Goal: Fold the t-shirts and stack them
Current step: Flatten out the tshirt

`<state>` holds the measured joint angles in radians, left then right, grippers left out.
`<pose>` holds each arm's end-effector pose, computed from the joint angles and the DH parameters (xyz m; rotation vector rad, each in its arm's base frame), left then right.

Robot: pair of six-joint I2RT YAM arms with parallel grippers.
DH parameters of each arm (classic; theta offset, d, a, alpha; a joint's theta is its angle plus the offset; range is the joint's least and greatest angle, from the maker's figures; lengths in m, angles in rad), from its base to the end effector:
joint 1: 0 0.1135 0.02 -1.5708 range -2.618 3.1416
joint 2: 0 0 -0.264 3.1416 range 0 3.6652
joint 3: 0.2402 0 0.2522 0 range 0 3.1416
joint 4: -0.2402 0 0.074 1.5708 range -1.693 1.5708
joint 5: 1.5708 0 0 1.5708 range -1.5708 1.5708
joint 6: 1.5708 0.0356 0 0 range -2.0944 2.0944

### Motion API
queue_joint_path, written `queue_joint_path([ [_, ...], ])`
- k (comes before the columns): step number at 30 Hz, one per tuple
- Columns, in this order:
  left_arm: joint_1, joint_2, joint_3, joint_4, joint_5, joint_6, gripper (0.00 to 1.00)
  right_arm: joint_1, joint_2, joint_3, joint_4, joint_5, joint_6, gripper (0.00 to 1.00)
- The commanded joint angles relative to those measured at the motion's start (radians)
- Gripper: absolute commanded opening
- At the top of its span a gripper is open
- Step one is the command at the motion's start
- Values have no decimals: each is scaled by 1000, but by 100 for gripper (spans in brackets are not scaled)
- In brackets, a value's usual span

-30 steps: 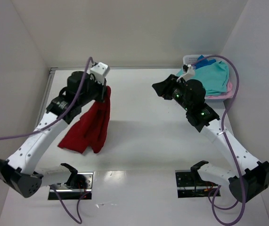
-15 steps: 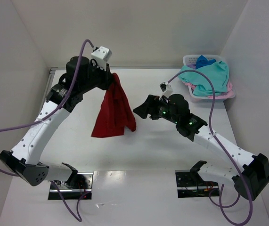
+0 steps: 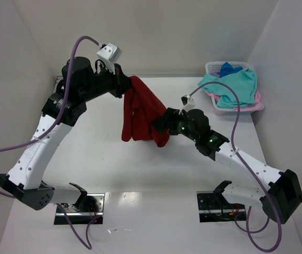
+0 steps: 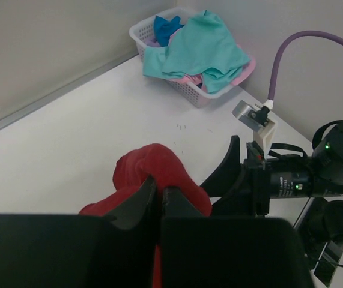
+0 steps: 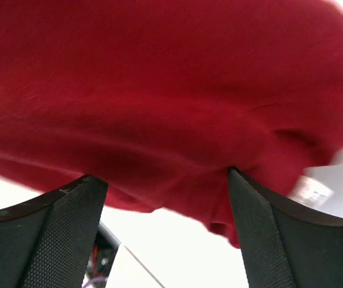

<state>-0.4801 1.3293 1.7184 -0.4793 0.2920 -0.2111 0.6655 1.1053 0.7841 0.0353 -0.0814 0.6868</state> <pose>0.2333 -0.1331 0.5085 0.4541 1.6532 -0.7610 0.2011 0.1615 0.2981 -0.0393 1.9816 0.9907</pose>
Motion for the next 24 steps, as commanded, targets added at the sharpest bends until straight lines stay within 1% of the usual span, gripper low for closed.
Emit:
queue_joint_path([
  [1,1,-50,69,53,53,-22,0,11,17,-2,51,97,-27,84],
  [3,1,-50,69,53,77,-31,0,11,34,-11,66,106,-27,82],
  [6,1,-59,69,62,102,-50,0,11,88,-11,123,62,-27,77],
  [8,1,-68,60,62,116,-59,0,11,137,12,159,51,-27,71],
  [9,1,-68,60,62,125,-59,0,11,154,12,173,20,-27,70],
  [12,1,-68,60,62,134,-59,0,11,208,37,236,-12,-16,56],
  [13,1,-68,60,62,134,-59,0,22,218,46,259,-33,-7,49],
  [14,1,-68,50,62,134,-59,0,22,228,55,273,-34,5,32],
  [16,1,-68,50,62,134,-59,0,22,251,70,284,-34,16,13],
  [17,1,-68,50,62,134,-59,0,22,251,82,284,-21,16,0],
  [21,1,-68,50,53,125,-50,0,22,239,83,284,37,-12,0],
  [24,20,-78,24,28,101,-41,0,22,194,148,198,135,-65,0],
])
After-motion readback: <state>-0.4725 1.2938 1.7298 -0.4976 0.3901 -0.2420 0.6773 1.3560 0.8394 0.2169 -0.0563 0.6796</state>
